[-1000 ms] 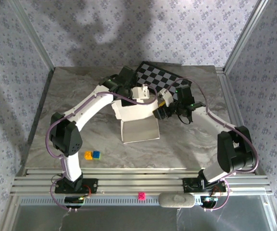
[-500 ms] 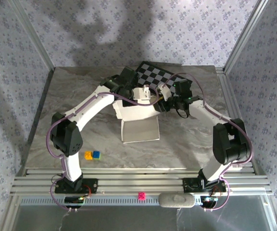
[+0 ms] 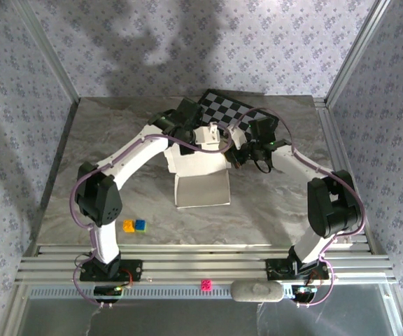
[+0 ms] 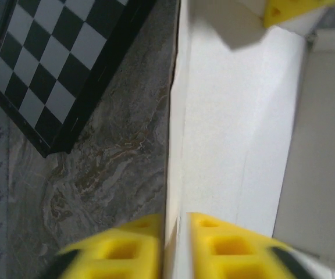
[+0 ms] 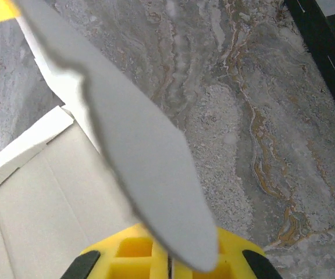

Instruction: Fold the paper box

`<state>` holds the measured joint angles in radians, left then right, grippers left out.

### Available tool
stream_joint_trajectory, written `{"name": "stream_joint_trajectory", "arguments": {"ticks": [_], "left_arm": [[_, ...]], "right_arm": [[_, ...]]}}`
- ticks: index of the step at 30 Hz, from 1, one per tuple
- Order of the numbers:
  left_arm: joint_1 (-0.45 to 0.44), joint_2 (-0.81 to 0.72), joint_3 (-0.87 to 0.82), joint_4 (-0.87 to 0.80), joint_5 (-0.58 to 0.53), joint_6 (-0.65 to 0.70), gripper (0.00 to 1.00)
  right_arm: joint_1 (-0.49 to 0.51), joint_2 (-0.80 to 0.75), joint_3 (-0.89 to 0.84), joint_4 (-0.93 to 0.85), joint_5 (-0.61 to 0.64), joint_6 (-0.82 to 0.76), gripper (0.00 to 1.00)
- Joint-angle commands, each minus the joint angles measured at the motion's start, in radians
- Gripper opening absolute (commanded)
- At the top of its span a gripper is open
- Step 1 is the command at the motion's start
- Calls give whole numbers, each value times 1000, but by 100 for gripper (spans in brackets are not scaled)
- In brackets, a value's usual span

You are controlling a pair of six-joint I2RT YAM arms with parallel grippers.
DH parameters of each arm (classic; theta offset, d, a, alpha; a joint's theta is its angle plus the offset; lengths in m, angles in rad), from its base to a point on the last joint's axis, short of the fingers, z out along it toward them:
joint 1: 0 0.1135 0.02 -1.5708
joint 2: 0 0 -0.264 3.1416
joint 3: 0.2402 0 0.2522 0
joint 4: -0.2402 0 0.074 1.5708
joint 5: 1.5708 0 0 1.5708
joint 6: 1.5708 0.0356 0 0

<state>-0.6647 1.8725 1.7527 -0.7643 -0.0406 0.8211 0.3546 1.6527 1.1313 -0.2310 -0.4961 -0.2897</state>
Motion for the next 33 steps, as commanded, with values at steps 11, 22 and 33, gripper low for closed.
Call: {"name": "stream_joint_trajectory", "arguments": {"ticks": [11,22,33], "left_arm": [[173,-178,-44,-52,53,-967,56],[389,-365,-571,229,477,-889,52],[363,-255,-610,354,483,-809,49]], "right_arm": [[3,-30,1,4,42,-83,0],[-15,4,19,15,5,-84,0],[-16,28,33,7,-3,-74,0]]}}
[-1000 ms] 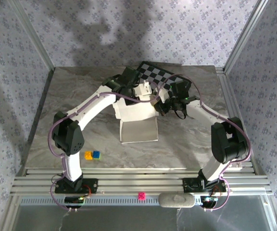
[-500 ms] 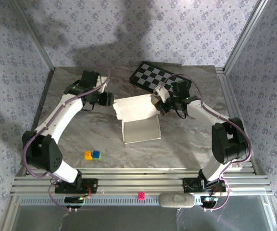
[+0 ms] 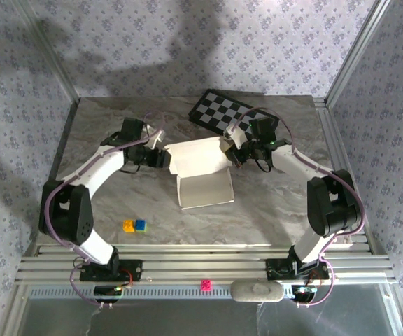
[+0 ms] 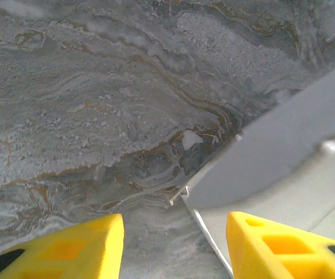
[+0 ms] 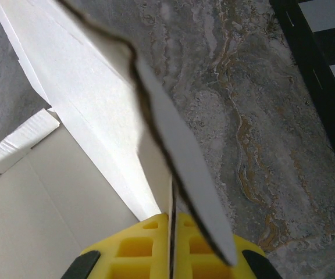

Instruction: Fold the paper box

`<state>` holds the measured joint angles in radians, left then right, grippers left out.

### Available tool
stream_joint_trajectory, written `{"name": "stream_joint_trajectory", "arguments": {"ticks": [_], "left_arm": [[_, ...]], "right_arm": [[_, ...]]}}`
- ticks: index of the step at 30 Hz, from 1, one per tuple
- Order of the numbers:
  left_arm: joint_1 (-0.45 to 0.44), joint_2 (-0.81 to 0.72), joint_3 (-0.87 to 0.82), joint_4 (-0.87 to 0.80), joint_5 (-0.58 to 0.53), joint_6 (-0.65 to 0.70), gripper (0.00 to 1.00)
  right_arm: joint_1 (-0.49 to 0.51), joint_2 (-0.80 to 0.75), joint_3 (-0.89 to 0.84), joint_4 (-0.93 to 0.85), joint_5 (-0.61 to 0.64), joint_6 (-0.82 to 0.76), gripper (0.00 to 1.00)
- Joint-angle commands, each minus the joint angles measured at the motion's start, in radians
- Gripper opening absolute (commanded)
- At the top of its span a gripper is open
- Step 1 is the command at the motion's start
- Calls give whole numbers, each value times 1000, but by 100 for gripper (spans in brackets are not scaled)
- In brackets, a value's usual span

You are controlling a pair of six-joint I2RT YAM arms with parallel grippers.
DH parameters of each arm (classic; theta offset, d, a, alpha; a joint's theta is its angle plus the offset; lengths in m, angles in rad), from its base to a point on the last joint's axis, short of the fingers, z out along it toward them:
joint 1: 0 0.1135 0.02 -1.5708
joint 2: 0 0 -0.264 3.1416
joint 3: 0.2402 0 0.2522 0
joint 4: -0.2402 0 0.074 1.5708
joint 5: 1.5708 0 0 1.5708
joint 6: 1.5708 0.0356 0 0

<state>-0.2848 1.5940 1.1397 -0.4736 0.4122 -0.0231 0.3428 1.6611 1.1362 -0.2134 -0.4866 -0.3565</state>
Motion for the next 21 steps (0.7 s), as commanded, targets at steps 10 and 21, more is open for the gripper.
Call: {"name": "stream_joint_trajectory", "arguments": {"ticks": [10,21], "left_arm": [[-72,87,43,99,-80,-14,28],[-151,84,81,103,-278,-205,4]], "right_arm": [[-5,29,46,-9,6,13,0],[26,25,47,62,129,192,0]]}}
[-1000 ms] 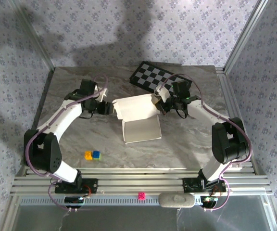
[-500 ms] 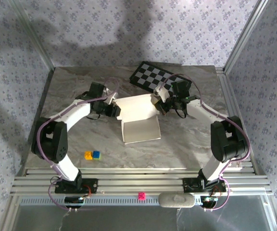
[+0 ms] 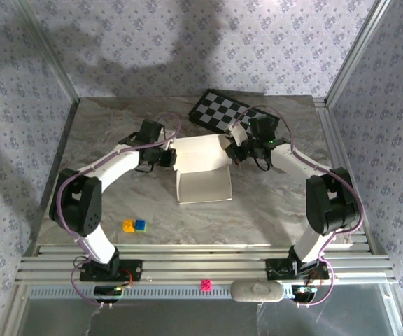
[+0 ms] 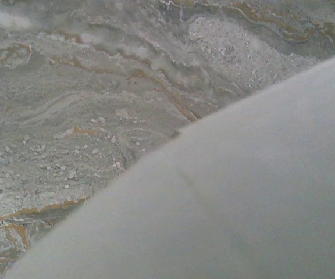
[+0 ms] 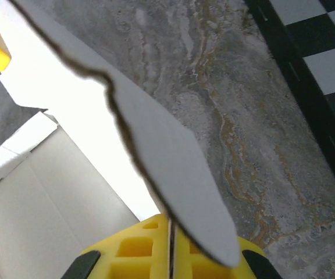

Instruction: Fold the paper box

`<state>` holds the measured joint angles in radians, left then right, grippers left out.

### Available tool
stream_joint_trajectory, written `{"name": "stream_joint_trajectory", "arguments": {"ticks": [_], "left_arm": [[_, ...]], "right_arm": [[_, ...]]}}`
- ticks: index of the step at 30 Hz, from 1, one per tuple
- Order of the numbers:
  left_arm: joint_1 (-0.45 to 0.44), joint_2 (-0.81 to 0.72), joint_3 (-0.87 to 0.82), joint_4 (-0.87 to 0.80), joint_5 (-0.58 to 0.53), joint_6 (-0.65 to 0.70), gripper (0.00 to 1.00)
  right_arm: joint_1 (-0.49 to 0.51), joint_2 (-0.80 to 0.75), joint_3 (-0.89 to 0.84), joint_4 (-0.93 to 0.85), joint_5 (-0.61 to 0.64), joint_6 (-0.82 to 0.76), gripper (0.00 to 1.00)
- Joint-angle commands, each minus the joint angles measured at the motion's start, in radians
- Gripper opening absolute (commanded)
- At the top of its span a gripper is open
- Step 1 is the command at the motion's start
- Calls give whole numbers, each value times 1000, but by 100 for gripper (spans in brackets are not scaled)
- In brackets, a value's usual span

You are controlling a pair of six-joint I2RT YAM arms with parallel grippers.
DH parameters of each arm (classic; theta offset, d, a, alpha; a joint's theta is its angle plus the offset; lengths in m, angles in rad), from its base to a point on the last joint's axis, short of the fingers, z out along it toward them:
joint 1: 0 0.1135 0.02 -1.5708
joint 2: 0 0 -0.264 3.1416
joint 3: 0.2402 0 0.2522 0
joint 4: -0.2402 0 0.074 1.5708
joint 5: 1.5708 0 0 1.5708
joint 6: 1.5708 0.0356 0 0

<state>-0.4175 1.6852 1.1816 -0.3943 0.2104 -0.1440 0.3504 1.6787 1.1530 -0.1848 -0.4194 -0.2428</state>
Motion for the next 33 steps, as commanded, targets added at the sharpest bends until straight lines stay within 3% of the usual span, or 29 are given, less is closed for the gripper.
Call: {"name": "stream_joint_trajectory", "arguments": {"ticks": [1,6,18,21,24,30,33], "left_arm": [[-25,0,51,22,-103,-109,3],[-65,63,135,-27,-209,-220,0],[-172,238,393,-276,-494,-452,0],[-184,259,425,-310,-524,-508,0],[-184,257,434,-308,-501,-541,0],[-179,123,452,-339,-409,-593,43],[-160,7,469,-391,-372,-629,54]], "right_arm": [[24,6,31,44,94,107,0],[63,-17,-8,129,255,235,0],[253,-9,-33,236,802,410,0],[275,-2,-34,237,861,433,0],[280,-9,-62,280,835,407,0],[266,-40,-132,361,710,247,0],[259,-46,-147,373,649,166,0]]}}
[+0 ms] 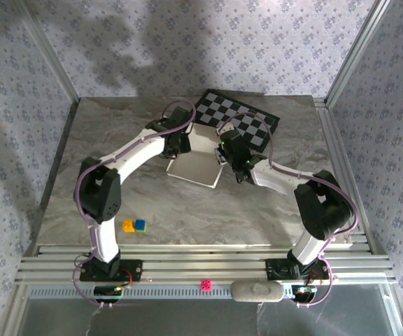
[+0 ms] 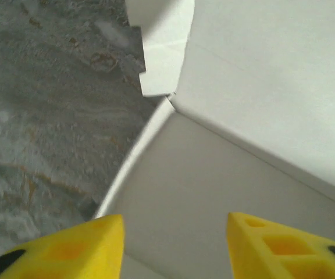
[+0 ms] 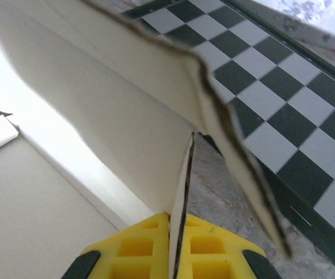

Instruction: Fold the paper box

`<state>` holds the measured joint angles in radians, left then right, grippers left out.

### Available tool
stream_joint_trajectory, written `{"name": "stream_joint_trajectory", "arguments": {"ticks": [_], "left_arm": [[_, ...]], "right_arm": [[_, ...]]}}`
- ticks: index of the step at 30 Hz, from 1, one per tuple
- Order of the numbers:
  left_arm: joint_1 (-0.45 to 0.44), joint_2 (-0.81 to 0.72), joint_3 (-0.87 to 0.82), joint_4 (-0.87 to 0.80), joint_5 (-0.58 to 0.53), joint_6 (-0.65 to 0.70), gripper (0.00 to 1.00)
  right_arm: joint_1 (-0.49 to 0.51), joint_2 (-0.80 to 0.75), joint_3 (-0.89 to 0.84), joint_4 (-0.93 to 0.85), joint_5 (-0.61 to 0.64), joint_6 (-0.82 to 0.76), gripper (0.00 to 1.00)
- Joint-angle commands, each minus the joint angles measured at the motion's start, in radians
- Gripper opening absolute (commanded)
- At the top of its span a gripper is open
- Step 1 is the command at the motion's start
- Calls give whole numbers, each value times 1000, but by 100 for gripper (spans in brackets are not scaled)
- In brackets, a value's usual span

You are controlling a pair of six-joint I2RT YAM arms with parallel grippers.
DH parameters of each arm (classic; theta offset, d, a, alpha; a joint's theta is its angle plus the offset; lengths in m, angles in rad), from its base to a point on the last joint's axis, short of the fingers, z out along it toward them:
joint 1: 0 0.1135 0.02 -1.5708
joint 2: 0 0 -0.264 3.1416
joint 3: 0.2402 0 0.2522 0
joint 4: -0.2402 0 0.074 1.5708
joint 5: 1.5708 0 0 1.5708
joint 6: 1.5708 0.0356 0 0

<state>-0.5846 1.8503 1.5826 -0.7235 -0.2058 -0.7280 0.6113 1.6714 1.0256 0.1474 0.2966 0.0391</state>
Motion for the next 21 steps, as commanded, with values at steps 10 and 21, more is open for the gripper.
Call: {"name": "stream_joint_trajectory", "arguments": {"ticks": [10,21], "left_arm": [[389,-283,-20,-33,348,-228,61],[428,301,447,-89,643,-298,62]], "right_arm": [[-34,-44,-35,29,-207,-287,0],[-51,-35,-18,-3,-267,-308,0]]}}
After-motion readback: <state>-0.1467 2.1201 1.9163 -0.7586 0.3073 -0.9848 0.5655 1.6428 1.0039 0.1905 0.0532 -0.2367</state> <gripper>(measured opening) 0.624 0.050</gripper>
